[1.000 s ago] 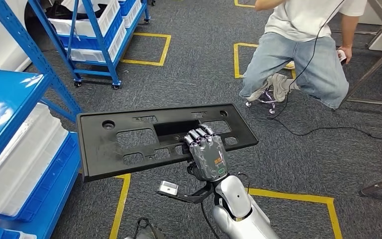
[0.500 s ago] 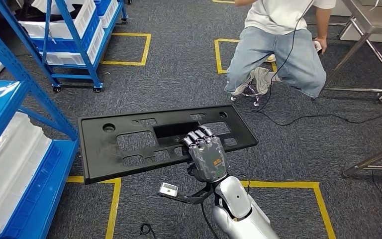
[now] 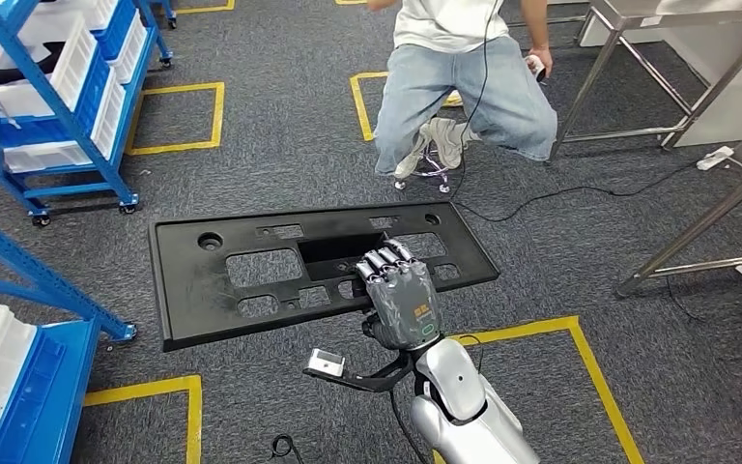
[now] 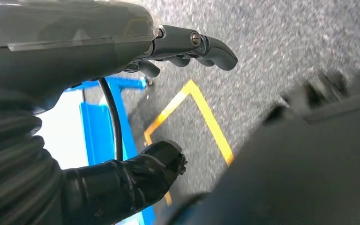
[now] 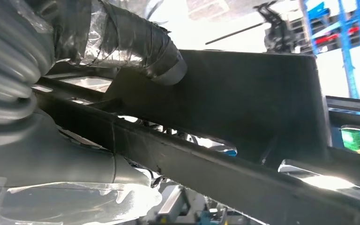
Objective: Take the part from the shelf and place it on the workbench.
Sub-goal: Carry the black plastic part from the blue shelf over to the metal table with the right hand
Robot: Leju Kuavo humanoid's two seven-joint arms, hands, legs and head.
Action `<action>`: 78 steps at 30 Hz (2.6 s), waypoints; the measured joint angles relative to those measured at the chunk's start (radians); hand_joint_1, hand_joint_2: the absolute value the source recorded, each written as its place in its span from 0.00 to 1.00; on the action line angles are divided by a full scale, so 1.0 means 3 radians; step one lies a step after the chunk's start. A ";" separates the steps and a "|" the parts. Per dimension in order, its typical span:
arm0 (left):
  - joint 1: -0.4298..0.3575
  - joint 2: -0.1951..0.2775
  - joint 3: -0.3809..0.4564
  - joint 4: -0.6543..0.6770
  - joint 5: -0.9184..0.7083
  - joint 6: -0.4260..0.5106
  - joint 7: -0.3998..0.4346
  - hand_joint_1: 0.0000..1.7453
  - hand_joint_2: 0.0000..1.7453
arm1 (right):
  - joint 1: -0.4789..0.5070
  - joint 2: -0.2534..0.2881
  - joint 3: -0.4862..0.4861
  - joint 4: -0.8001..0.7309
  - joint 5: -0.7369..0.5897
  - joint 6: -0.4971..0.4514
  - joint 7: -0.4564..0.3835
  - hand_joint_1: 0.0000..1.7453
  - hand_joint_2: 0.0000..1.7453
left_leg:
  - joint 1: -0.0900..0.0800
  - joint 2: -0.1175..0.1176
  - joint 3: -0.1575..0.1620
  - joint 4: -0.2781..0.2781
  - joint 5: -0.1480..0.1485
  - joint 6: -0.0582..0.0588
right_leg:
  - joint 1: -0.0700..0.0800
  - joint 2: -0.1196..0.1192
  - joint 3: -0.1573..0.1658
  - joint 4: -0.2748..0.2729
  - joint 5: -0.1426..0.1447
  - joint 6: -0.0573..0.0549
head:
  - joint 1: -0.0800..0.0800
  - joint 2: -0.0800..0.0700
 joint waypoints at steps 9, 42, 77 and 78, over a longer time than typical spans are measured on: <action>-0.0017 -0.0022 0.0000 0.0000 -0.0004 0.0024 0.0000 0.00 1.00 | -0.0012 0.0006 0.0000 -0.0003 0.0000 0.0000 -0.0001 1.00 1.00 | 0.0015 0.0110 0.0128 -0.0238 0.0038 0.0117 | -0.0034 -0.0188 -0.0347 0.0616 -0.0302 0.0175 | 0.0049 0.0000; -0.0001 -0.0025 0.0116 0.0001 -0.0026 0.0051 0.0006 0.00 1.00 | -0.0083 0.0058 0.0173 -0.0004 -0.0089 0.0025 -0.0033 1.00 1.00 | -0.0002 0.0203 0.0064 -0.0173 0.0046 0.0125 | -0.0053 -0.0224 -0.0470 0.0872 -0.0349 0.0202 | 0.0072 0.0000; 0.0012 -0.0025 0.0217 0.0001 -0.0033 0.0059 0.0010 0.00 1.00 | -0.0129 0.0071 0.0257 -0.0004 -0.0148 0.0058 -0.0030 1.00 1.00 | 0.0001 0.0322 0.0169 -0.0194 -0.0041 0.0096 | 0.0001 -0.0408 -0.0182 0.0129 0.0108 0.0114 | 0.0104 0.0000; 0.0011 -0.0026 0.0227 0.0001 -0.0029 0.0063 0.0011 0.00 1.00 | -0.0132 0.0071 0.0257 -0.0005 -0.0148 0.0058 -0.0030 1.00 1.00 | -0.0005 0.0347 0.0179 -0.0202 -0.0048 0.0081 | 0.0028 -0.0464 -0.0127 0.0017 0.0127 0.0091 | 0.0104 0.0000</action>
